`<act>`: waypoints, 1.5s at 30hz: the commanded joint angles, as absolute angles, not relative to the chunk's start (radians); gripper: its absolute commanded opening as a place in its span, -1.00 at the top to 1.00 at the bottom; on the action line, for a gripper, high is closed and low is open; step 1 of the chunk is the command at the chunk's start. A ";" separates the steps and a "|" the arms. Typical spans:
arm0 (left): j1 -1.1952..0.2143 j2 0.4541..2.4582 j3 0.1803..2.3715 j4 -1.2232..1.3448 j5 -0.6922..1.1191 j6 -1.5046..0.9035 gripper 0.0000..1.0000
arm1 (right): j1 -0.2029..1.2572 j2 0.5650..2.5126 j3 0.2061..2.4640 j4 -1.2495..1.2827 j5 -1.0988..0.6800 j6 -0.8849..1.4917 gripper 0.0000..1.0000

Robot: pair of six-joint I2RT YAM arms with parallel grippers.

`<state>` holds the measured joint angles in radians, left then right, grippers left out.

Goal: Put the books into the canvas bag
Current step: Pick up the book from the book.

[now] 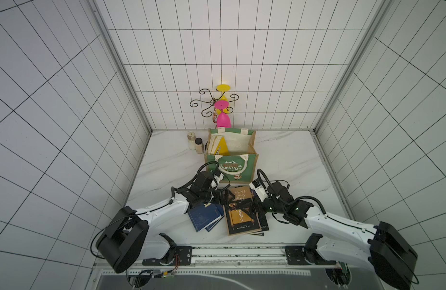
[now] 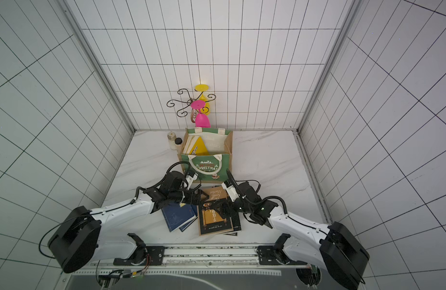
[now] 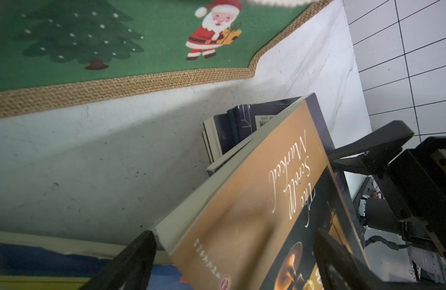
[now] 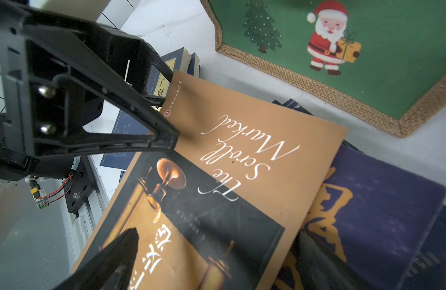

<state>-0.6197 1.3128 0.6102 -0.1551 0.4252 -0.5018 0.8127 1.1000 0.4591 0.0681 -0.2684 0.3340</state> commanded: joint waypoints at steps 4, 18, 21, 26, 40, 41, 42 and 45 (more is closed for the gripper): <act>-0.617 1.320 0.595 -0.059 0.515 -0.542 -0.94 | 0.825 1.114 0.519 0.057 -0.266 0.337 -0.98; -0.597 1.210 0.550 0.044 0.566 -0.636 -0.29 | 0.825 1.115 0.490 0.102 -0.312 0.327 -0.98; -0.594 1.184 0.552 0.041 0.573 -0.625 0.12 | 0.824 1.103 0.471 0.145 -0.353 0.324 -0.98; -0.591 1.192 0.561 0.040 0.598 -0.612 0.81 | 0.823 1.079 0.444 0.202 -0.381 0.336 -0.98; -0.592 0.899 0.518 0.043 0.672 -0.568 1.00 | 0.659 0.979 0.364 0.275 -0.557 0.416 -0.98; -0.592 0.882 0.512 0.050 0.674 -0.573 1.00 | 0.658 0.978 0.365 0.278 -0.574 0.416 -0.98; -0.592 0.863 0.506 0.056 0.678 -0.577 1.00 | 0.657 0.980 0.365 0.292 -0.595 0.417 -0.98; -0.593 0.840 0.492 0.100 0.698 -0.596 1.00 | 0.659 0.990 0.360 0.378 -0.703 0.443 -0.96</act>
<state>-0.5884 0.8639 0.5053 0.0051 0.6537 -0.5705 0.6651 0.9947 0.4057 0.2749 -0.5732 0.4168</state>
